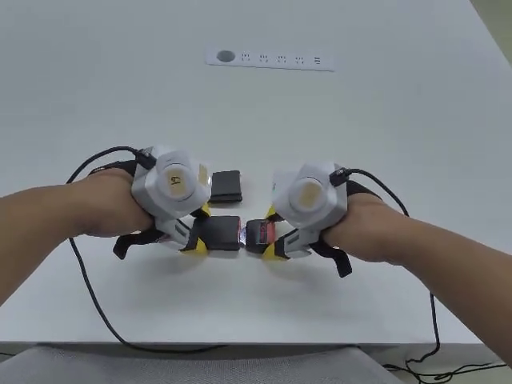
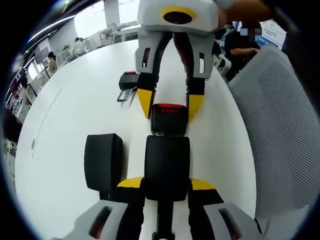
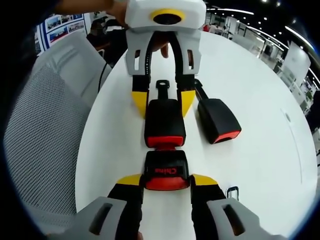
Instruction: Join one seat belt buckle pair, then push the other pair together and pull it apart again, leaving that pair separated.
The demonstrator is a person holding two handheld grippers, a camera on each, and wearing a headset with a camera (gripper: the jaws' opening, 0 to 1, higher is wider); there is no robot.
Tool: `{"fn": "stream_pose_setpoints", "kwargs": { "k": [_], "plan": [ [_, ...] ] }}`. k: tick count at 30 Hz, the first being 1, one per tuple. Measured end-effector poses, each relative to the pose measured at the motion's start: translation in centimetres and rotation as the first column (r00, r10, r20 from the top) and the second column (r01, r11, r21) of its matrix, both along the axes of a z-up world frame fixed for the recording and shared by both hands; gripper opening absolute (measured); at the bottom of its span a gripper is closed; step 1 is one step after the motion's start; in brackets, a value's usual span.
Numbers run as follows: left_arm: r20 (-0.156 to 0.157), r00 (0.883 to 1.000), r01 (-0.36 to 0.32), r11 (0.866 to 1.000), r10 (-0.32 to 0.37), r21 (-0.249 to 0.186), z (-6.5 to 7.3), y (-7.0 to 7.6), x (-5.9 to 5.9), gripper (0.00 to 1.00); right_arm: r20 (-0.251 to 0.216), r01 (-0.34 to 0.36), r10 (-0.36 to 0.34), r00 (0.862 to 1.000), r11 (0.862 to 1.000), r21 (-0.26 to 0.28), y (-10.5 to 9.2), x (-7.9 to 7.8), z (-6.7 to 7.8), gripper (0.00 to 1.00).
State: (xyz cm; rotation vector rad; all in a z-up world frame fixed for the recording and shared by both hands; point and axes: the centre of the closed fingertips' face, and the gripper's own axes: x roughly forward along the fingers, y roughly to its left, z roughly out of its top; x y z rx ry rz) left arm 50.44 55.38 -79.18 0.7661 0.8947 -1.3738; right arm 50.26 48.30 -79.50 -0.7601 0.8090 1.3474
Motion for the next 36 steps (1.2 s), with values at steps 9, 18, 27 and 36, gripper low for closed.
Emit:
{"fn": "stream_pose_setpoints", "kwargs": {
  "k": [9,18,27,36],
  "plan": [
    [0.012,0.996,-0.09,0.994,0.09,-0.059,2.6,-0.3,0.7,0.41,0.001,0.027,-0.027,1.0,0.998,0.057,-0.1,0.3,2.5,0.41],
    [0.047,0.987,-0.145,0.98,0.153,-0.14,5.5,-1.0,3.9,0.43,0.021,0.076,-0.078,0.997,0.992,0.103,-1.8,1.9,5.0,0.4],
    [0.09,0.979,-0.17,0.977,0.182,-0.126,5.2,-1.4,7.0,0.43,0.079,0.157,-0.161,0.984,0.986,0.057,-6.5,6.5,4.1,0.39],
    [0.093,0.987,-0.13,0.99,0.134,-0.05,3.3,-0.7,8.2,0.42,0.088,0.187,-0.187,0.978,0.982,0.01,-9.7,7.9,3.3,0.36]
  ]
}}
